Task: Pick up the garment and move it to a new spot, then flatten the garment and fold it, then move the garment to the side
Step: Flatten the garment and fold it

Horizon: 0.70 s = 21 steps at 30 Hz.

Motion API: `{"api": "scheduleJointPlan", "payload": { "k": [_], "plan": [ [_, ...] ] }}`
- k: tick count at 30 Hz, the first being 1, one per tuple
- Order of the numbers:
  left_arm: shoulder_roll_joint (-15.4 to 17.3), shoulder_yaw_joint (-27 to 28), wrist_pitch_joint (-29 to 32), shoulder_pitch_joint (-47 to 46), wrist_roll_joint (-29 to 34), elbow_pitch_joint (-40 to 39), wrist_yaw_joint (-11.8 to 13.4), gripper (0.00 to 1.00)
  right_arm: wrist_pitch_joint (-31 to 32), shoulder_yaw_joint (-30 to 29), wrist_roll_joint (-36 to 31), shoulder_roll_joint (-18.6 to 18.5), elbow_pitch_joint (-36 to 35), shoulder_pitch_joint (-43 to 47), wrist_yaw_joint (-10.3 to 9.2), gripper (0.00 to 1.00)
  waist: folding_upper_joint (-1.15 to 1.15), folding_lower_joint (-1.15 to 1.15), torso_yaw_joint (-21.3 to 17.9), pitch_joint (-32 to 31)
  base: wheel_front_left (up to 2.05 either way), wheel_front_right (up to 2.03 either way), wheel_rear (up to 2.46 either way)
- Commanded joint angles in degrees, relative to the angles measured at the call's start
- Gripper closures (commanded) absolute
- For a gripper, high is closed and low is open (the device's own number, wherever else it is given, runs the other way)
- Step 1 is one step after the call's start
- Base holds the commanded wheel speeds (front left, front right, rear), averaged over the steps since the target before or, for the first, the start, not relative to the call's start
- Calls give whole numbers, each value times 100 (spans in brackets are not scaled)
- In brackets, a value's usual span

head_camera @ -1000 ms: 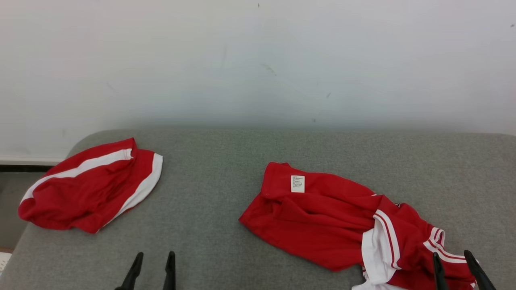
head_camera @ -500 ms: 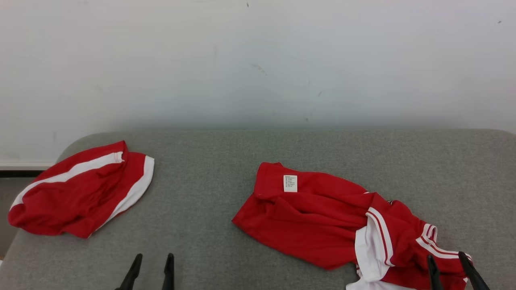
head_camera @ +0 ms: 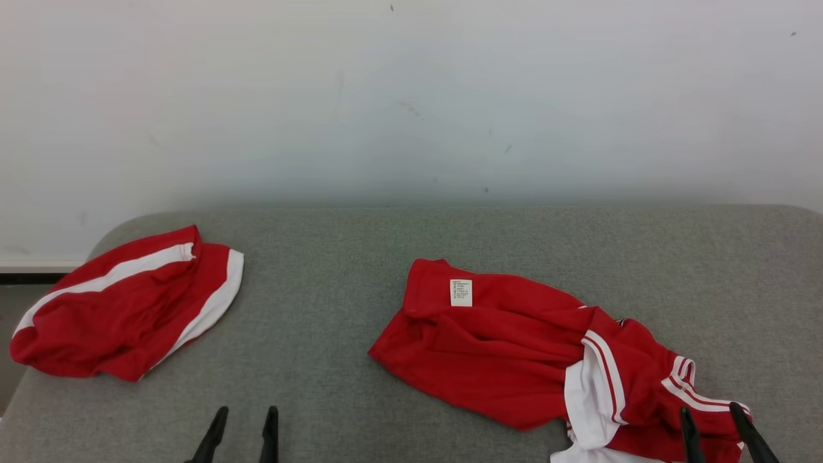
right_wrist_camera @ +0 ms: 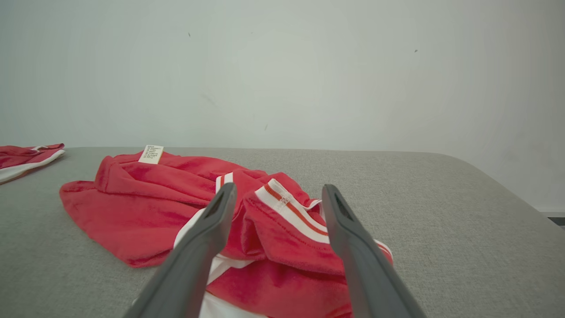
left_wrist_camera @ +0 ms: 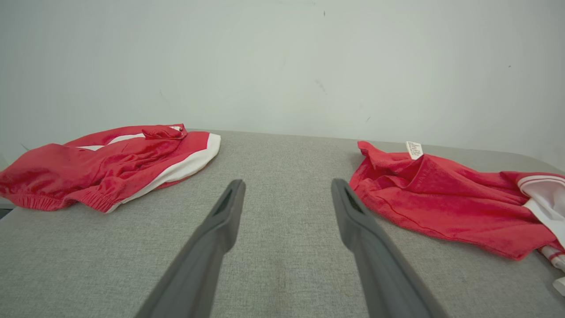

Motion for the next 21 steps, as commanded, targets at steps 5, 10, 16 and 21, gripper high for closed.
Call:
{"api": "scheduleJointPlan", "payload": {
  "k": [5, 10, 16, 21],
  "plan": [
    [10, 28, -3, -46, 13, -8, 9, 0, 5, 17, 43, -6, -20, -31, -16, 0, 0, 0, -27, -3, 0, 0, 0],
    [10, 17, -3, -70, -20, -51, 24, 0, 5, 44, 42, -19, -55, -66, -16, 0, 0, 0, -134, -4, 0, 0, 0],
    [11, -77, -3, -208, -60, -87, 0, 0, 5, 64, 51, -44, -118, -116, -15, 0, 0, 0, -345, 75, 0, 0, 0],
    [12, -247, -3, -692, -82, 149, -84, 0, 5, 93, 48, -37, -171, -210, -15, 0, 0, 0, -604, 233, 0, 0, 0]
  ]
}}
